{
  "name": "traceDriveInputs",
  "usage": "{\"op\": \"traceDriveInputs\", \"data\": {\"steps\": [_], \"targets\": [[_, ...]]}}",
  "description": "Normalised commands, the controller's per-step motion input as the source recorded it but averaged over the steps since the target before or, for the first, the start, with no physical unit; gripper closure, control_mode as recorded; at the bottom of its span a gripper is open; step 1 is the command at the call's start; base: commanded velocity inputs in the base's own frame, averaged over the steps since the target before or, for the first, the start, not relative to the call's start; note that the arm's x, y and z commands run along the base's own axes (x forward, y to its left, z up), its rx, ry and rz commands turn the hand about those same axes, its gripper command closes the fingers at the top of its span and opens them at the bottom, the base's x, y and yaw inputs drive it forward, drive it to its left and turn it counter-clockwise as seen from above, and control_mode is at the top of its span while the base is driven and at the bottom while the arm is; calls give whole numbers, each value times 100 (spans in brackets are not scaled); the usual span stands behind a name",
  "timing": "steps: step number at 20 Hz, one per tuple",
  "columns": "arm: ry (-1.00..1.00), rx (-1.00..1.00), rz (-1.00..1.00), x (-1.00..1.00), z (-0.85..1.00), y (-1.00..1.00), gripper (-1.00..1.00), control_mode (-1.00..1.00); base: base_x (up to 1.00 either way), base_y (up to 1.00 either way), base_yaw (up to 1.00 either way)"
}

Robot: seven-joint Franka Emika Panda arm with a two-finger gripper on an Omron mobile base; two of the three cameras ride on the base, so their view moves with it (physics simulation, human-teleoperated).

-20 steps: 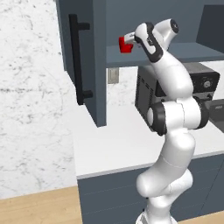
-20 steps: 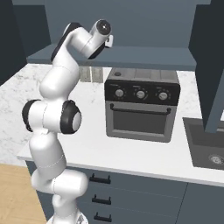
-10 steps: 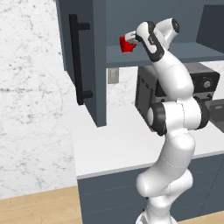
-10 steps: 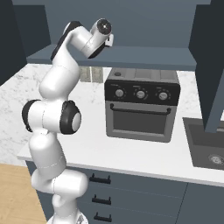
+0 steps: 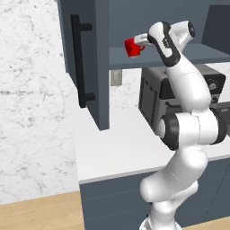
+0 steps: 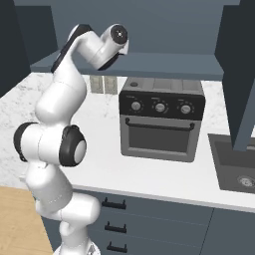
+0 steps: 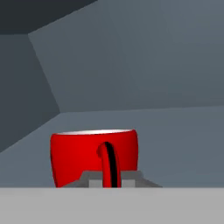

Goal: Gather all objects into one cabinet and sort the glasses and bowls to opposite sides.

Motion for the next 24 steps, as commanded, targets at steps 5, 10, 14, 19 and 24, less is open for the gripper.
{"op": "traceDriveInputs", "data": {"steps": [5, 10, 14, 19, 24], "targets": [[-24, 0, 6, -100, 0, 0, 100, -100, 0, 0, 0], [-24, 0, 1, -100, 0, 0, 100, -100, 0, 0, 0], [-23, 0, 0, -100, 19, -1, 100, -100, 0, 0, 0], [-23, 0, 0, -100, 23, -7, 100, -100, 0, 0, 0], [-10, 0, 0, -96, 5, -2, 100, -100, 0, 0, 0]]}}
